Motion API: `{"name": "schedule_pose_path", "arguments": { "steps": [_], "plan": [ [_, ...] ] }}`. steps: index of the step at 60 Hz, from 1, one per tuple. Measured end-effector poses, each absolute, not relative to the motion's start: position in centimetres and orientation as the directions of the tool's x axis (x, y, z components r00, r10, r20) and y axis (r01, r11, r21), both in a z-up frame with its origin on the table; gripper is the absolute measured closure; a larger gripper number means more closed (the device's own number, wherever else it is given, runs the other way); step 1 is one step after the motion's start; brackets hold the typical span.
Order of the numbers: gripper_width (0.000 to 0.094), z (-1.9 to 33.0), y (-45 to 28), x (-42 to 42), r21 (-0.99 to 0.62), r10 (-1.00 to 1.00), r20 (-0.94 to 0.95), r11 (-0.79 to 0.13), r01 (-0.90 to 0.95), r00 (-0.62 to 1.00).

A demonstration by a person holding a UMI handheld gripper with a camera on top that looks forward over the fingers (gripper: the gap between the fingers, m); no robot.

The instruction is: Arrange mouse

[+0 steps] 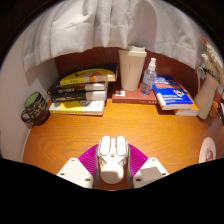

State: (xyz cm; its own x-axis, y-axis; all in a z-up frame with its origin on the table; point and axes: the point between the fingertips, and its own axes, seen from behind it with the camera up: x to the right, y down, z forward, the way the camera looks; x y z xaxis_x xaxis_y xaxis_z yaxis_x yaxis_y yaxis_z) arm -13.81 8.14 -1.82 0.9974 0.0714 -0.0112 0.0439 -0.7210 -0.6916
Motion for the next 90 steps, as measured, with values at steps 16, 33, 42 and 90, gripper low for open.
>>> {"name": "schedule_pose_path", "arguments": {
  "steps": [16,33,42,90],
  "plan": [
    [0.0531,9.0,8.4,-8.9,-0.735,0.201,0.038,-0.658,0.163,0.979],
    [0.0536,24.7,5.1,7.7,-0.870,0.121,0.095,-0.472,0.142,0.988],
    [0.0539,21.9,2.1,17.3,-0.848,0.062,0.124,-0.511,0.138,0.990],
    [0.0274,-1.1,-2.6,26.2,-0.680,-0.001,-0.016,-0.733,-0.011,1.000]
  ]
}}
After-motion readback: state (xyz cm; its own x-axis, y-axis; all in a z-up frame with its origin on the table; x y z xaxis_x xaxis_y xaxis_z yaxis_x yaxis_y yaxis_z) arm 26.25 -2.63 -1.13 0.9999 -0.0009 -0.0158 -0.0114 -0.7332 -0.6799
